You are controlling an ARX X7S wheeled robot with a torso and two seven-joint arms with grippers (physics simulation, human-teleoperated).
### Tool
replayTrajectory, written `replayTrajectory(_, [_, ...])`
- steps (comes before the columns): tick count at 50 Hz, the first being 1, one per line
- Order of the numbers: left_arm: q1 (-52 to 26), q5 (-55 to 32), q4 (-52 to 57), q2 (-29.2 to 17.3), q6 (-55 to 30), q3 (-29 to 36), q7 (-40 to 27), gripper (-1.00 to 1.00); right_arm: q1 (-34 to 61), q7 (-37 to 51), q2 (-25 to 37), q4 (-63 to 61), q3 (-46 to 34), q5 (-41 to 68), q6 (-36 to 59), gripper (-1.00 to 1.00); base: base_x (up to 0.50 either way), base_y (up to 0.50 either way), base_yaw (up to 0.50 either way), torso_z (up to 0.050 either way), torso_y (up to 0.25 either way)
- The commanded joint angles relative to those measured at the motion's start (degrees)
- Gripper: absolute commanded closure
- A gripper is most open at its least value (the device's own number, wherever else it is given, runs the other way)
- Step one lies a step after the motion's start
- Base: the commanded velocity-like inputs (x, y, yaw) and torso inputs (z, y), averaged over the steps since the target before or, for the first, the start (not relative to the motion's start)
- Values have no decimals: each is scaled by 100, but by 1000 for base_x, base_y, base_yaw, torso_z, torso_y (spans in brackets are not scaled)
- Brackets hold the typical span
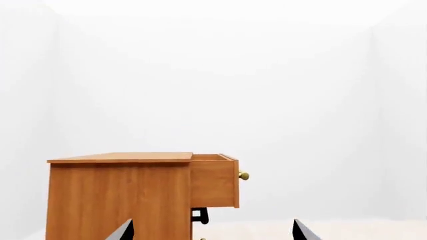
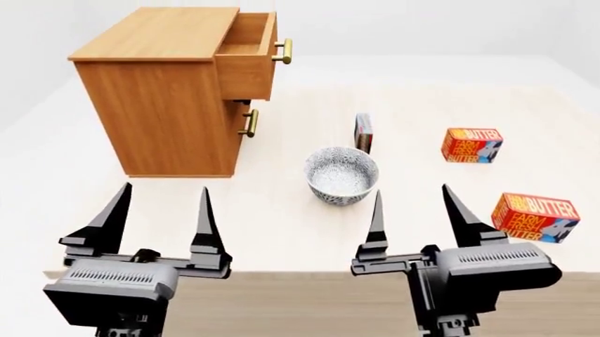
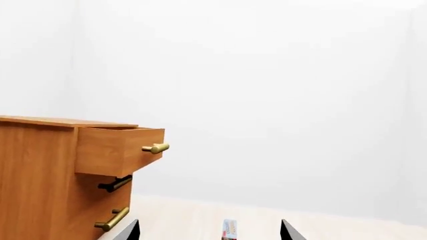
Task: Put the chocolate pudding in the top drawer of the cabinet and close it.
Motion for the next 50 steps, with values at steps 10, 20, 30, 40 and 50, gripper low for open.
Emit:
replayTrajectory(10, [35, -39, -15, -54, 118, 37, -14, -100, -87, 60, 78, -82, -11, 17, -94, -100, 49, 0, 0, 0, 0])
replayTrajectory(20, [39, 3, -23, -76, 138, 70, -42, -100, -55, 78, 88, -38, -29, 36, -116, -100, 50, 0, 0, 0, 0])
replayTrajectory(30, [25, 34, -56, -94, 173, 107, -54, -100, -25, 90, 99, -6, -47, 65, -133, -100, 48, 0, 0, 0, 0])
replayTrajectory(40, [13, 51, -88, -116, 202, 142, -60, -100, -16, 90, 115, -12, -69, 106, -168, -100, 49, 0, 0, 0, 0])
replayTrajectory(50, [-6, 60, -116, -131, 219, 171, -75, -100, 0, 85, 132, 21, -95, 141, -201, -100, 48, 0, 0, 0, 0])
